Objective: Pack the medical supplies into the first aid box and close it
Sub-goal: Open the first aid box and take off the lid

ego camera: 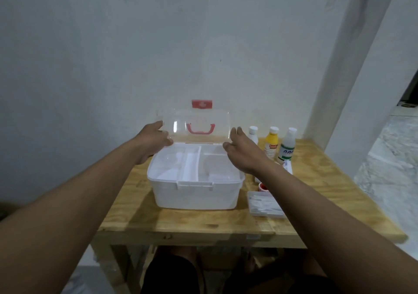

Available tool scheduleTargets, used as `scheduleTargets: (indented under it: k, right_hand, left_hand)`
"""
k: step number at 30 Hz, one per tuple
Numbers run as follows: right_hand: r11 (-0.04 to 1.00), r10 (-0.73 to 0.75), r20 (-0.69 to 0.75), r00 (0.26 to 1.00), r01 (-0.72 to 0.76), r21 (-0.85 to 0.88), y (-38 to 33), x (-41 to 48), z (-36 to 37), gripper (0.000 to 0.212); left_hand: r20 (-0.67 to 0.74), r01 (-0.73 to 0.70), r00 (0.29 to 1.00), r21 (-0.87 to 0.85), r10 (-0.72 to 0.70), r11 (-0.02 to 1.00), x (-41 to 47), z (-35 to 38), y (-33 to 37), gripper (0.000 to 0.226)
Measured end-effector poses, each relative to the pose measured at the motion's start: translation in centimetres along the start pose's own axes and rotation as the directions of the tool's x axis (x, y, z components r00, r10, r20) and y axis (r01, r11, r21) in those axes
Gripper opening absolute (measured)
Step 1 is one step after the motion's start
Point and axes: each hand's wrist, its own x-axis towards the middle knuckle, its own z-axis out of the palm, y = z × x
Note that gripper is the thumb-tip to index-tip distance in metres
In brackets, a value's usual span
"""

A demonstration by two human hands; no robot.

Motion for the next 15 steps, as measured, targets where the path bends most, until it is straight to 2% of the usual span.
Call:
scheduleTargets:
  k: [2, 9, 13, 15]
  right_hand:
    - [1.000, 0.015, 0.022, 1.000, -0.014, -0.022, -0.3, -0.1, -0.1, 0.061]
    - [0.997, 0.070, 0.033, 0.997, -0.069, -0.036, -0.1, 0.6, 0.0, 0.031]
    - [0.997, 0.077, 0.018, 0.997, -0.077, 0.026, 0.0, 0.7, 0.0, 0.031]
    - [0.995, 0.072, 0.014, 0.997, -0.073, 0.062, -0.3, 0.3, -0.2, 0.040]
  left_hand:
    - [0.034, 0.031, 0.999, -0.011, -0.030, 0.999, 0.0, -0.2, -0.4, 0.076]
    - [0.003, 0.052, 0.999, 0.007, -0.052, 0.999, -0.2, -0.1, -1.0, 0.064]
    - [-0.032, 0.068, 0.997, 0.051, -0.066, 0.996, -0.3, 0.3, -1.3, 0.054]
    - [-0.041, 0.066, 0.997, 0.065, -0.064, 0.996, -0.6, 0.6, -1.3, 0.051]
